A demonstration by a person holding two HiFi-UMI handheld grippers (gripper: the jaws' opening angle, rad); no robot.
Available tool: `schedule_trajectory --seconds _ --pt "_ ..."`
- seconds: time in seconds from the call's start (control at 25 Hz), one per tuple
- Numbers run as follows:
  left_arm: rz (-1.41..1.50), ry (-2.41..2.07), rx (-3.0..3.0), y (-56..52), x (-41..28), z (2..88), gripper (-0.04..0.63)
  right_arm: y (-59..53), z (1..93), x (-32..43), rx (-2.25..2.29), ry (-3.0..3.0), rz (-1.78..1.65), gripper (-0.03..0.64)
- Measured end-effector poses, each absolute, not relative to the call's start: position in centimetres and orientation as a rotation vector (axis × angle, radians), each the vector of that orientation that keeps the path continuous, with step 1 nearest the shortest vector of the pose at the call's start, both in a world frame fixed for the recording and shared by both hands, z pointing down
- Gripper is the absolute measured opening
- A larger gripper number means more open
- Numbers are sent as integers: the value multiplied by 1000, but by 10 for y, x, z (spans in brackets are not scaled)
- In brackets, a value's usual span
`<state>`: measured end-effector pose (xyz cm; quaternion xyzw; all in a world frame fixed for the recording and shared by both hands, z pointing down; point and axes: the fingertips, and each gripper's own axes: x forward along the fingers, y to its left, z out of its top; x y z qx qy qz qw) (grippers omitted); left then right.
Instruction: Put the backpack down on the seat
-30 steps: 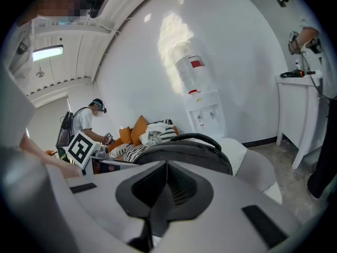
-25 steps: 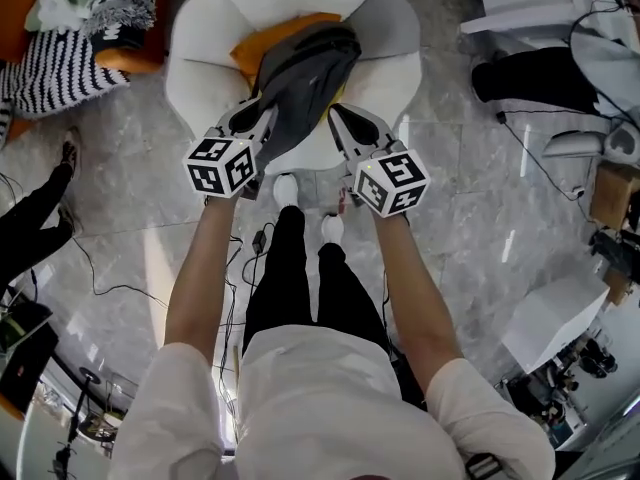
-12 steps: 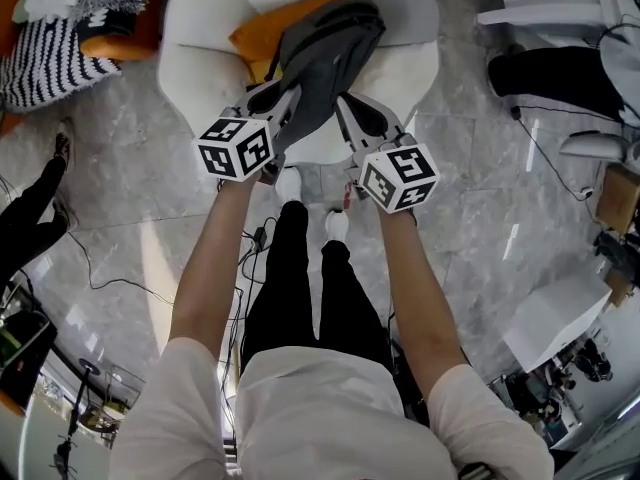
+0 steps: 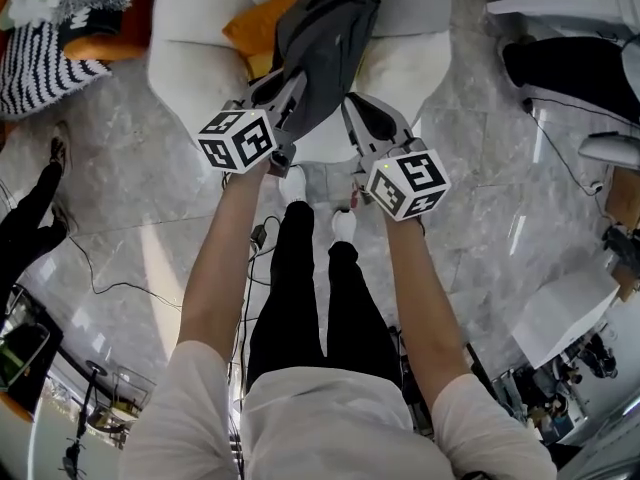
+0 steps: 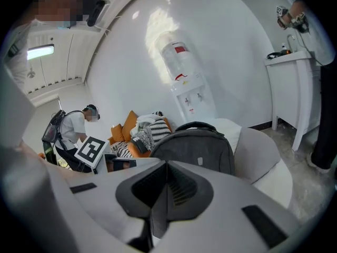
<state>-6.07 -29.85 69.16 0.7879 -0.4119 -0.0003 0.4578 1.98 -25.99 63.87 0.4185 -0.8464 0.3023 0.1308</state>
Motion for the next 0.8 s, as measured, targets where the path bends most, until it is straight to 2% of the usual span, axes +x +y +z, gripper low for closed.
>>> schedule_trajectory --seconds 0.8 --pt "31 -1068 1911 -292 -98 751 61 -254 685 -5 1152 -2462 926 25"
